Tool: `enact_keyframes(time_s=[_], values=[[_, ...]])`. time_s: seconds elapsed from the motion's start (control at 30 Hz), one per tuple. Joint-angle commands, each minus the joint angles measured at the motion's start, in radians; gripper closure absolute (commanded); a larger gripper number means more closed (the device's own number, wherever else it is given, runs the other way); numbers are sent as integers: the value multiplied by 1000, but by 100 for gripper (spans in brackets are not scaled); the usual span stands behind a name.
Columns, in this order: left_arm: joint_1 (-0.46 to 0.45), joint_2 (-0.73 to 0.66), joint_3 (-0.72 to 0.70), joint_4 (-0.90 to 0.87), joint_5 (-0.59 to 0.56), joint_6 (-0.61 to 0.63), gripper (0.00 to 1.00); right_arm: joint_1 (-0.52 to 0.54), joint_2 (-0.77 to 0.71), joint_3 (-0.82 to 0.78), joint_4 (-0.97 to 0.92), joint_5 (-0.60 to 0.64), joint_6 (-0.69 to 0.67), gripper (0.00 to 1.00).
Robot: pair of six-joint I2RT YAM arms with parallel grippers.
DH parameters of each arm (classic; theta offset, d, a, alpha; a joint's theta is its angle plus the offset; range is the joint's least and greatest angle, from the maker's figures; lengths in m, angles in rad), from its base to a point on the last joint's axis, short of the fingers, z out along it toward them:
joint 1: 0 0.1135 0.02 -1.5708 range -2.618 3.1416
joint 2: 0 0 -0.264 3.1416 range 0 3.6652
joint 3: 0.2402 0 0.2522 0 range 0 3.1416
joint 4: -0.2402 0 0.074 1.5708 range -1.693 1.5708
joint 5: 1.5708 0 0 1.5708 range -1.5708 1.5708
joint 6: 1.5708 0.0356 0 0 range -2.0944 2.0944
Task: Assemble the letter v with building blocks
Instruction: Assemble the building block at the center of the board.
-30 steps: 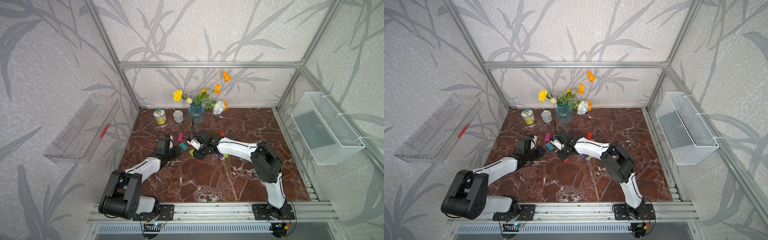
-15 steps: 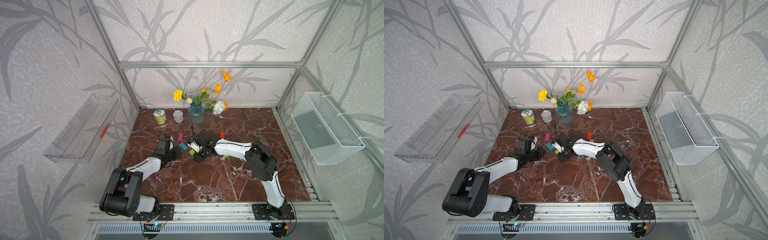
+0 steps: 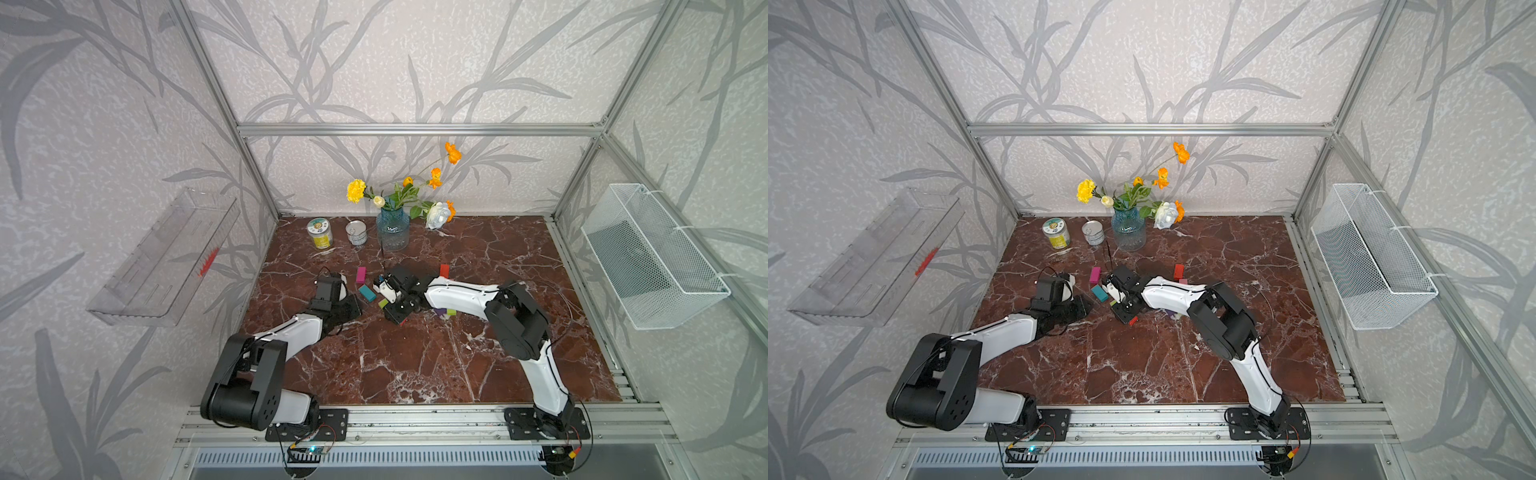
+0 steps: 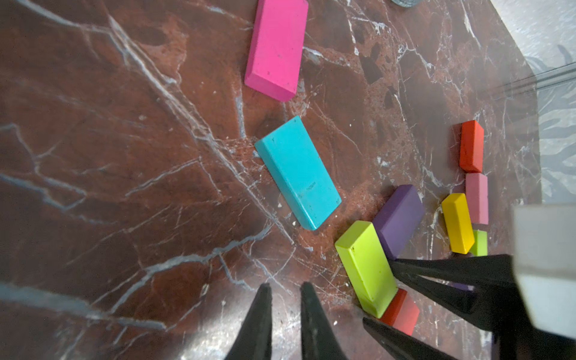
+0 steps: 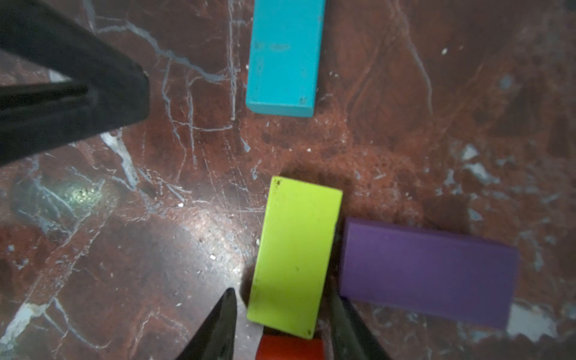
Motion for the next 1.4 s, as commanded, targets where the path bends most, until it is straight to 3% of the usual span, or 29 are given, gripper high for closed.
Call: enact_keyframes(time_s=[0.0,0.2,0.4,1.37], values=[[4,15,-14,22,15,1,76,9,33,30,-44,35,-5,56],[5,33,-18,44,29,-8,76,9,45,30,-46,24,-26,72],[6,46,-20,54,30,-13,78,9,54,32,-28,2,-26,79],[21,81,-20,75,15,-31,80,9,113,136,-55,-18,-4,83]])
